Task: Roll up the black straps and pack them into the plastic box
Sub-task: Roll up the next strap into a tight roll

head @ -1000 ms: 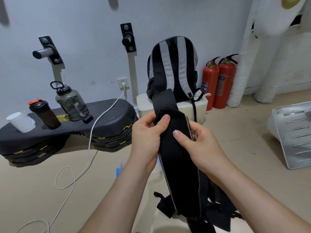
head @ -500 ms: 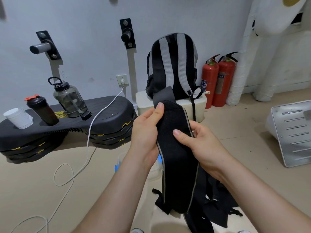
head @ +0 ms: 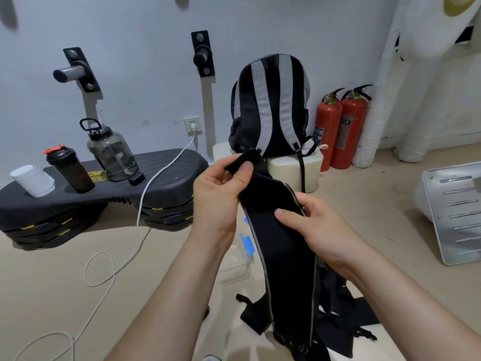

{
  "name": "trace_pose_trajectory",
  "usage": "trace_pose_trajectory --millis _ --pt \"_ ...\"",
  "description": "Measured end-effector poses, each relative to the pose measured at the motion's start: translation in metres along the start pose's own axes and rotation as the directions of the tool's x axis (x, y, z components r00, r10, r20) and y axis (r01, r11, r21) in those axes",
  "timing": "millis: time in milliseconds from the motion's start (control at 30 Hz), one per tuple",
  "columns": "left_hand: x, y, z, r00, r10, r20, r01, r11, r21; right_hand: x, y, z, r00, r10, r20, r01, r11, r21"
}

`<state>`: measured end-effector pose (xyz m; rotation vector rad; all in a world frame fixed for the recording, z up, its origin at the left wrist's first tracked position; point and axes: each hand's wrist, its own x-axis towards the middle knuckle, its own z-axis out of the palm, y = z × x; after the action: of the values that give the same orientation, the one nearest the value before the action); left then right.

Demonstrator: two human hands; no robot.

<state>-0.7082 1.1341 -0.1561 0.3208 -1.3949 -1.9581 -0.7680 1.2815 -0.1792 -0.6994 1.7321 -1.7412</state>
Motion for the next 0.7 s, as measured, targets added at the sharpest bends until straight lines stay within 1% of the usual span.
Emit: trace_pose_trajectory --millis 67,100,133,200,233,267,333,400,433,467,500,533,600,667,700 --pt "0.001 -0.001 0.003 0.994 0.058 -0.088 -0.055 0.998 0.033 0.0 0.001 0.001 1.0 -0.015 0.019 0.016 0.998 -0.063" --pt "0.001 -0.002 0.003 0.992 0.069 -0.101 -0.066 0.997 0.029 -0.001 0.001 0.002 0.999 -0.032 0.028 0.035 0.995 -0.097" --pt "0.001 -0.001 0.003 0.995 0.057 -0.08 -0.057 0.998 0.008 -0.001 0.0 0.002 0.998 -0.055 0.031 0.059 0.989 -0.132" --pt "0.002 0.0 0.0 0.999 -0.018 0.04 0.021 0.997 -0.069 -0.002 -0.001 0.002 0.994 -0.109 0.007 0.108 0.975 -0.193" --pt "0.003 0.0 -0.002 0.991 -0.065 0.113 0.075 0.993 -0.086 -0.002 -0.002 0.002 0.991 -0.134 -0.022 0.127 0.972 -0.198" --pt "0.003 -0.001 -0.004 0.977 -0.122 0.175 0.134 0.989 -0.058 -0.002 -0.003 0.002 0.985 -0.16 -0.063 0.146 0.971 -0.187" --pt "0.0 -0.006 -0.005 0.939 -0.253 0.232 0.23 0.965 0.124 0.0 -0.003 0.001 0.962 -0.203 -0.181 0.18 0.974 -0.138" --pt "-0.011 -0.016 -0.002 0.879 -0.371 0.299 0.253 0.895 0.368 0.004 -0.004 -0.002 0.923 -0.214 -0.321 0.199 0.977 -0.078" --pt "-0.017 -0.023 0.0 0.841 -0.423 0.336 0.253 0.858 0.448 0.005 -0.005 -0.004 0.901 -0.214 -0.377 0.214 0.976 -0.042" --pt "-0.024 -0.029 0.003 0.815 -0.444 0.372 0.235 0.841 0.488 0.007 -0.007 -0.005 0.882 -0.218 -0.418 0.239 0.971 -0.004" --pt "-0.029 -0.035 0.005 0.813 -0.428 0.396 0.198 0.841 0.503 0.008 -0.009 -0.006 0.867 -0.225 -0.445 0.265 0.964 0.029" --pt "-0.033 -0.04 0.008 0.833 -0.378 0.405 0.144 0.853 0.502 0.008 -0.011 -0.006 0.859 -0.224 -0.46 0.28 0.958 0.057" --pt "-0.034 -0.044 0.013 0.903 -0.255 0.346 0.063 0.876 0.479 0.009 -0.013 -0.006 0.877 -0.18 -0.445 0.264 0.955 0.134" --pt "-0.031 -0.043 0.017 0.956 -0.177 0.235 0.065 0.907 0.417 0.011 -0.013 -0.008 0.932 -0.085 -0.351 0.184 0.949 0.258" --pt "-0.03 -0.042 0.019 0.971 -0.166 0.174 0.091 0.923 0.375 0.011 -0.011 -0.009 0.961 -0.027 -0.274 0.111 0.948 0.299"
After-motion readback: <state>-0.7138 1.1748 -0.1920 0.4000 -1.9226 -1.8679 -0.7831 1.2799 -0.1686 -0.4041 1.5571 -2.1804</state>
